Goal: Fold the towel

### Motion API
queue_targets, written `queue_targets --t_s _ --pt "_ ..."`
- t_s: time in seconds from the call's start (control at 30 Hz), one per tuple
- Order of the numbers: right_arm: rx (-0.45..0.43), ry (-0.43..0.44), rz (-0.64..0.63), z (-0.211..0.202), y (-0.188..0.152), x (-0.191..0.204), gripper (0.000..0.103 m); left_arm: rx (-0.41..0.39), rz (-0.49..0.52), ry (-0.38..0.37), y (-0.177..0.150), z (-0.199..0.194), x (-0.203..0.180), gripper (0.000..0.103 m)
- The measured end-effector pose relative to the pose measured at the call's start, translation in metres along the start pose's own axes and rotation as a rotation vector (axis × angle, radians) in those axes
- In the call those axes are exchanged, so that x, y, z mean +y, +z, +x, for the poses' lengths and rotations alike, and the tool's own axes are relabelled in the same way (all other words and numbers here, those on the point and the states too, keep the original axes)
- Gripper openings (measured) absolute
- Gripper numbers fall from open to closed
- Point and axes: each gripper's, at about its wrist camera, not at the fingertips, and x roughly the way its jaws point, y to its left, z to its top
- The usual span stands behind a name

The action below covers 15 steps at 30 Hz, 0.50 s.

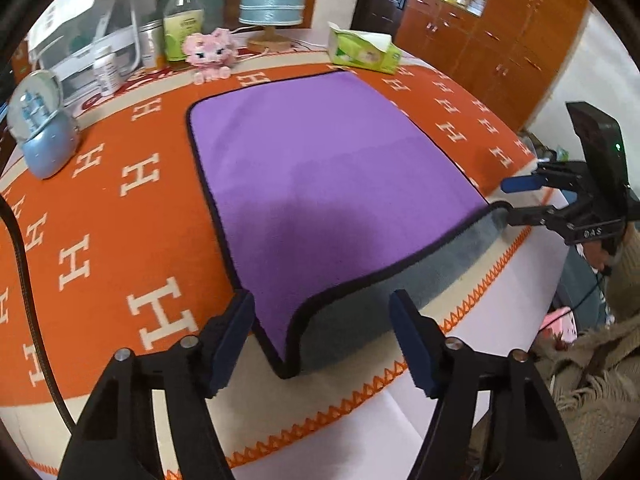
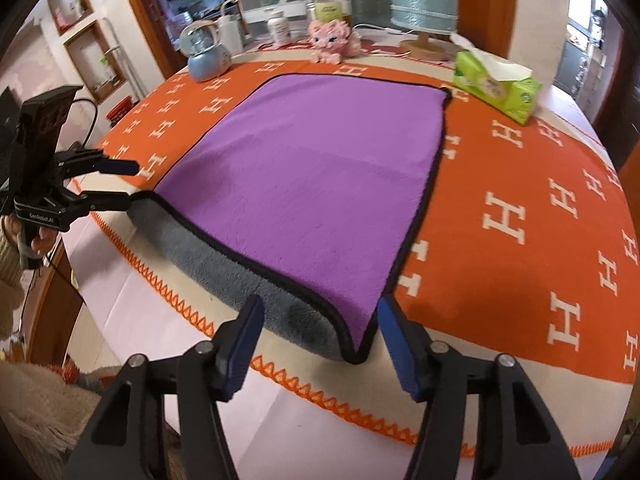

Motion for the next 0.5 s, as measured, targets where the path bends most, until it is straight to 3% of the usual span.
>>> queue_targets --t_s 0.23,0.5 --pt "0.039 0.049 -0.002 0.010 -0.001 -0.003 0.040 0.046 0.012 -0.047 -0.001 0.010 -0.001 0.057" --pt "0.049 0.063 -0.016 0.011 -0.002 -0.002 0.033 0.097 0.009 -0.073 -0.005 0.019 0.003 0.053"
